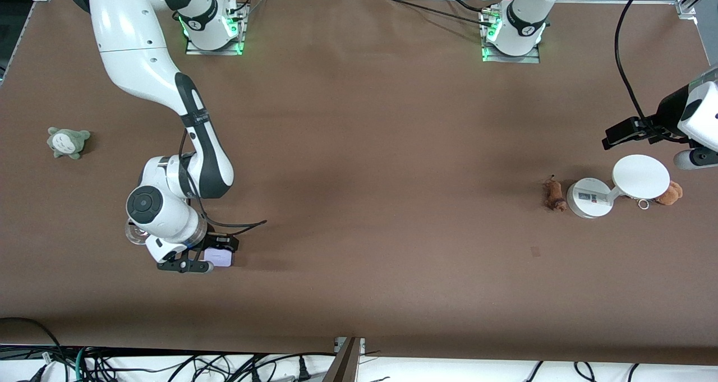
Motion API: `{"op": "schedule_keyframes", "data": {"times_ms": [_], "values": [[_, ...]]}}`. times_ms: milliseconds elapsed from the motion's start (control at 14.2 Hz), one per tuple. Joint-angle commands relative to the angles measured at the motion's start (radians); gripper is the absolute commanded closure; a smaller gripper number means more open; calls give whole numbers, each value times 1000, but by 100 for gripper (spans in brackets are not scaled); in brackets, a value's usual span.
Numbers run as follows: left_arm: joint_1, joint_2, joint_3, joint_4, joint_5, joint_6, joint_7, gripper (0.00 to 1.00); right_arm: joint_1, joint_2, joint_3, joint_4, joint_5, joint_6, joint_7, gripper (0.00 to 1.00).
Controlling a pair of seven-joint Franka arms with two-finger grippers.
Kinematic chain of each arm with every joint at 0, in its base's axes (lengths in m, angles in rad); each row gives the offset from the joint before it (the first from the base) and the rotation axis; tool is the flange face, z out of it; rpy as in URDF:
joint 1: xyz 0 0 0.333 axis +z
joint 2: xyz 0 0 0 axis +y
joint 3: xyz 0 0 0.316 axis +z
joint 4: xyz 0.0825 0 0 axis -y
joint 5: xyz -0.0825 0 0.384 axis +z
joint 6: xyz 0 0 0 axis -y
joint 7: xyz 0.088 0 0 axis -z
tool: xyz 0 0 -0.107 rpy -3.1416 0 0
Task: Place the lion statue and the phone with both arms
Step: 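Lower the phone beside the glass cup and open the right gripper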
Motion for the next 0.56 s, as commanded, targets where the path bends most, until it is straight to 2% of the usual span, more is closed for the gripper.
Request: {"op": "schedule_keyframes", "data": {"times_ms": [0, 212, 282, 353, 494], "values": [[5, 16, -4, 38, -22, -29, 3, 0, 0, -40, 18, -63, 29, 17, -32, 41], [5, 18, -4, 44, -22, -30, 3, 0, -1, -42, 26, -86, 32, 23, -88, 33], [-1, 19, -4, 53, -22, -33, 1, 0, -1, -48, 26, -105, 32, 28, -88, 22], [-6, 25, -5, 59, -18, -38, 1, 0, -1, -58, 26, -126, 32, 28, -88, 3], [-6, 33, -7, 72, -18, -46, 1, 0, -1, -100, 29, -154, 31, 17, -88, 1]]}}
